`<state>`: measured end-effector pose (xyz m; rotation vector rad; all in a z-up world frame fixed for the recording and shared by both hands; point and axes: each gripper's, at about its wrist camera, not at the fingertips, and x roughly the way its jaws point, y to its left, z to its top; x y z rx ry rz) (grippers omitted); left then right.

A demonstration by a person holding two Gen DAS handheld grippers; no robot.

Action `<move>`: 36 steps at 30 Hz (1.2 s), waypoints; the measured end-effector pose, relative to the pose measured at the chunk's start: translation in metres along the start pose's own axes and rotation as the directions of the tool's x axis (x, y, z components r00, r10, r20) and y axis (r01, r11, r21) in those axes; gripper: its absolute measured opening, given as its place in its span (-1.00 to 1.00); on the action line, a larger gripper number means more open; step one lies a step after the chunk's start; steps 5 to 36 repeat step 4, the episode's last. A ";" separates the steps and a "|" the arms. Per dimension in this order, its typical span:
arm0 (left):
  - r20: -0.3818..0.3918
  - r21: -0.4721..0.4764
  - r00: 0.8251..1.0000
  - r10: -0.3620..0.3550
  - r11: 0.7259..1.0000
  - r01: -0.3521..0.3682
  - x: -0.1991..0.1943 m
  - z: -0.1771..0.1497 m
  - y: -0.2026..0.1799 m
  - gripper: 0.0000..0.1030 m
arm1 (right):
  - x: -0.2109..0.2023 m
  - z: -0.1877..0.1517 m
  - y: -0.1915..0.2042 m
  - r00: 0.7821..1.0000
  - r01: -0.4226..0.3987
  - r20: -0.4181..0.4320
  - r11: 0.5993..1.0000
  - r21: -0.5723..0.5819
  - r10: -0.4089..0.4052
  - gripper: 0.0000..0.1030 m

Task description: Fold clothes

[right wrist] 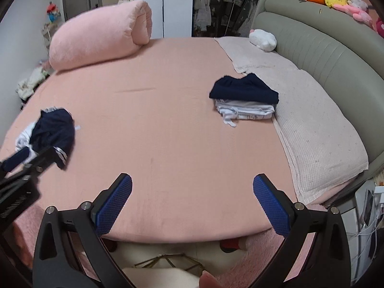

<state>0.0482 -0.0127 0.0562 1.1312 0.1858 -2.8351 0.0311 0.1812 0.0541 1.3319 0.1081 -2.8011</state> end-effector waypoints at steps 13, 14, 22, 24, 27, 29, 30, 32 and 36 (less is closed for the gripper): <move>0.014 -0.009 1.000 -0.004 1.000 0.004 0.000 -0.003 0.000 0.62 | 0.004 -0.001 0.000 1.000 -0.006 -0.013 1.000 0.011 0.006 0.99; 0.014 -0.009 1.000 -0.004 1.000 0.004 0.000 -0.003 0.000 0.62 | 0.004 -0.001 0.000 1.000 -0.006 -0.013 1.000 0.011 0.006 0.99; 0.014 -0.009 1.000 -0.004 1.000 0.004 0.000 -0.003 0.000 0.62 | 0.004 -0.001 0.000 1.000 -0.006 -0.013 1.000 0.011 0.006 0.99; 0.014 -0.009 1.000 -0.004 1.000 0.004 0.000 -0.003 0.000 0.62 | 0.004 -0.001 0.000 1.000 -0.006 -0.013 1.000 0.011 0.006 0.99; 0.014 -0.009 1.000 -0.004 1.000 0.004 0.000 -0.003 0.000 0.62 | 0.004 -0.001 0.000 1.000 -0.006 -0.013 1.000 0.011 0.006 0.99; 0.014 -0.009 1.000 -0.004 1.000 0.004 0.000 -0.003 0.000 0.62 | 0.004 -0.001 0.000 1.000 -0.006 -0.013 1.000 0.011 0.006 0.99; 0.014 -0.009 1.000 -0.004 1.000 0.004 0.000 -0.003 0.000 0.62 | 0.004 -0.001 0.000 1.000 -0.006 -0.013 1.000 0.011 0.006 0.99; 0.014 -0.009 1.000 -0.004 1.000 0.004 0.000 -0.003 0.000 0.62 | 0.004 -0.001 0.000 1.000 -0.006 -0.013 1.000 0.011 0.006 0.99; 0.014 -0.009 1.000 -0.004 1.000 0.004 0.000 -0.003 0.000 0.62 | 0.004 -0.001 0.000 1.000 -0.006 -0.013 1.000 0.011 0.006 0.99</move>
